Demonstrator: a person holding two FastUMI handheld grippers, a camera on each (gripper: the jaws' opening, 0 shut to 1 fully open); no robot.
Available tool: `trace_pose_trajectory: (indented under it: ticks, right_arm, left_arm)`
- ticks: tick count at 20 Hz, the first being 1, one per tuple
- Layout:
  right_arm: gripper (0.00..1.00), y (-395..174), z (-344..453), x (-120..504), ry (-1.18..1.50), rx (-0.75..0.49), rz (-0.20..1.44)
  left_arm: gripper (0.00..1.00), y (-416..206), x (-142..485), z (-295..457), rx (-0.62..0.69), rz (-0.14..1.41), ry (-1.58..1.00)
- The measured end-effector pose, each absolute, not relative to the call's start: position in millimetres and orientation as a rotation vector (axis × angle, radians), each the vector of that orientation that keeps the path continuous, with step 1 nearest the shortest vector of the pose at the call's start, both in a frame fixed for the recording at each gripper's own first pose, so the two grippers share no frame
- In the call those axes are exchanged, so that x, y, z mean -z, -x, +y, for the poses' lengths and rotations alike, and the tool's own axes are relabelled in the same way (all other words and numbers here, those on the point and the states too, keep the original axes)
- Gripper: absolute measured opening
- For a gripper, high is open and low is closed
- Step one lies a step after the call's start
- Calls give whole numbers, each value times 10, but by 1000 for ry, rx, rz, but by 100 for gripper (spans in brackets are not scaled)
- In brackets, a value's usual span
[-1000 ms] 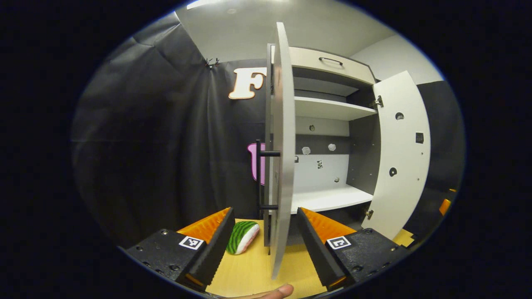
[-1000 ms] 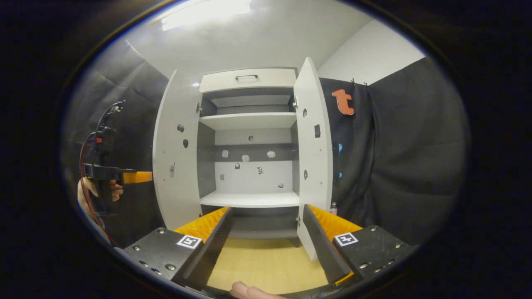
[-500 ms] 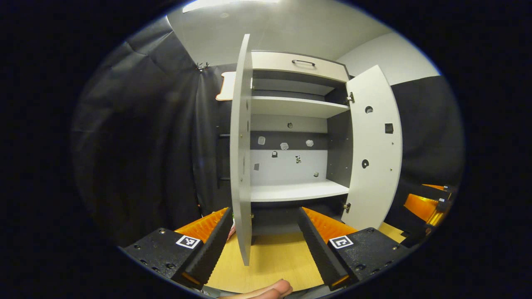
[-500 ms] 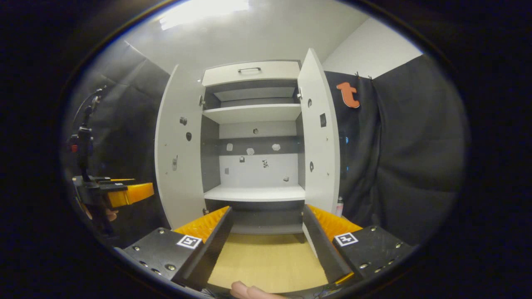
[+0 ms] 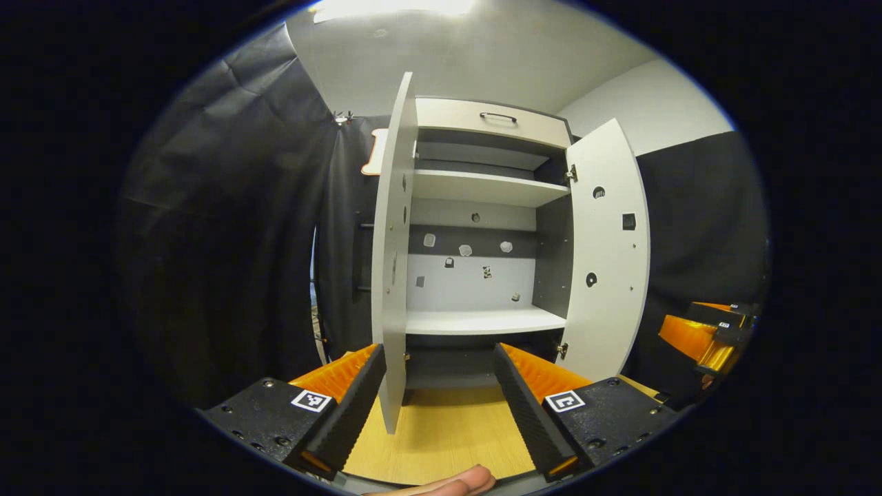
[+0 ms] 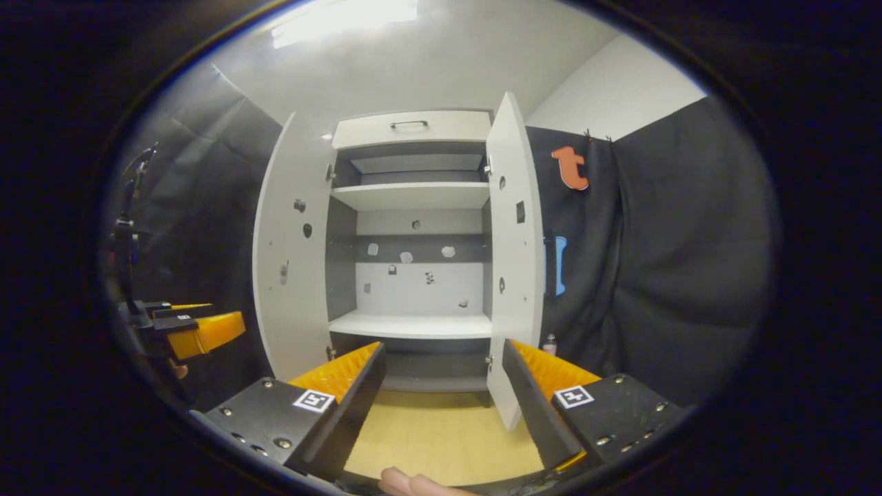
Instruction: Open the right door of the double-door shoe cabinet with the right hand, and open the left door with the left hand.
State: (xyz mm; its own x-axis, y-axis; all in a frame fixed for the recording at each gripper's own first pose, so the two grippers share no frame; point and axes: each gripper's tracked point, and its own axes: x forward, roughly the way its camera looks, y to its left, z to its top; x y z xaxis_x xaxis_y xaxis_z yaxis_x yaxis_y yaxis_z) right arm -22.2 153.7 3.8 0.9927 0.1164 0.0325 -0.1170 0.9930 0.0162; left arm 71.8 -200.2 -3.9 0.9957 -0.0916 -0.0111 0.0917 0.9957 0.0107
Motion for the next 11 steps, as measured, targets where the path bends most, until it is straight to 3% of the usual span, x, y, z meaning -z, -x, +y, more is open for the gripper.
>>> trace_pose_trajectory:
  ticks: [11]
  right_arm:
    - [100,422,1438,-160,-36,-104,-63]
  left_arm:
    - [96,-470,-90,-2175,126,-53,-31]
